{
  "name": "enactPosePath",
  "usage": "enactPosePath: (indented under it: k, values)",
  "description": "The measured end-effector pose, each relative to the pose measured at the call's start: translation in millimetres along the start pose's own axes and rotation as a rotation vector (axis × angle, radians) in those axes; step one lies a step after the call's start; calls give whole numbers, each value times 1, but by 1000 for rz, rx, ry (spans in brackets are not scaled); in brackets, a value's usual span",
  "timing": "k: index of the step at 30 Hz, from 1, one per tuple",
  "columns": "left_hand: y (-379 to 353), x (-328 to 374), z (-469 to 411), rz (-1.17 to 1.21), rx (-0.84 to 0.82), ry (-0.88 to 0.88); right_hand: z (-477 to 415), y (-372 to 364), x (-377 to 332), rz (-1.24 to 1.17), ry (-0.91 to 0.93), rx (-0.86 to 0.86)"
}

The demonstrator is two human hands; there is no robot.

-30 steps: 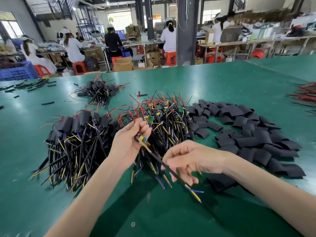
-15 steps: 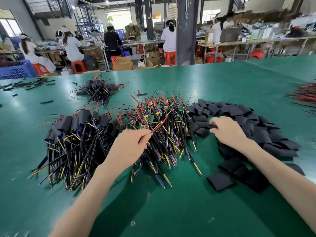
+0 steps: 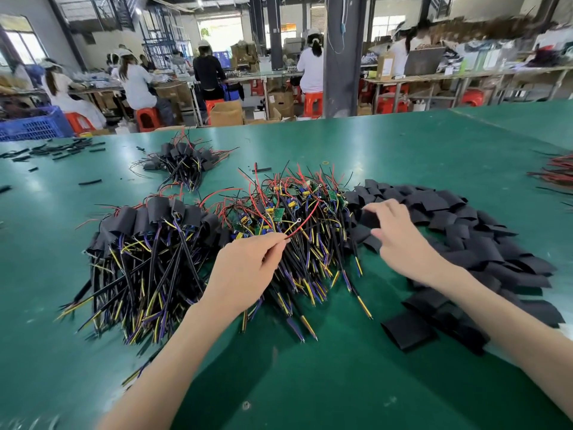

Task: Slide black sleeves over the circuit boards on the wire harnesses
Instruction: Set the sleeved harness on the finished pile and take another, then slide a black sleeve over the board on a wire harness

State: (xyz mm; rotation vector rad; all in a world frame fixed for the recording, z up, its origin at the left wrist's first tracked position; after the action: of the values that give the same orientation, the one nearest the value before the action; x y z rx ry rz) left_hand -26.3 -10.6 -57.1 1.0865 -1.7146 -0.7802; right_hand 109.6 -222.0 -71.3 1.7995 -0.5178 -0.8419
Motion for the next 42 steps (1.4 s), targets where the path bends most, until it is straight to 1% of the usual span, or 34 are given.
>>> enactPosePath:
  k: [4, 7, 12, 20, 24, 29, 31, 34, 39, 42]
  values:
    - [-1, 2, 0, -15, -16, -21, 6, -7, -26, -69, 144, -17]
    - [-2, 3, 1, -18, 0, -30, 9, -8, -33, -101, 191, -7]
    - [-5, 5, 2, -22, 9, -61, 10, -6, -34, -141, 192, 6]
    - [-7, 8, 3, -110, -19, -145, 11, -1, -32, -177, 172, 10]
    - [-9, 7, 3, -131, -55, -137, 13, 4, -36, -68, 234, 16]
    - [-8, 10, 3, -113, -41, -118, 19, 6, -49, 272, 330, -14]
    - [-9, 13, 3, -80, -44, -108, 24, 2, -60, 359, 368, -24]
    - [-15, 20, 5, 97, -98, -128, 31, -8, -74, 406, 418, -48]
    - [-25, 31, 10, 267, -140, -151, 37, -19, -86, 282, 454, -175]
    - [-27, 30, 8, 338, -166, -170, 36, -17, -83, 253, 453, -166]
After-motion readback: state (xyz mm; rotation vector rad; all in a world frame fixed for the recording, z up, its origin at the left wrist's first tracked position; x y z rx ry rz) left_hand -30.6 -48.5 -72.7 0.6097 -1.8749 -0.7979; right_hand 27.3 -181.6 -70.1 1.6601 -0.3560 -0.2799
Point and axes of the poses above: each hand's wrist, its own z-axis away from the middle knuckle, its own y-axis out of the back of the hand, x = y × z, the point moved 3 cm from there along -z, towards the middle knuckle, and after that the axes turned 13 degrees about -x, right-handed, at the moved point
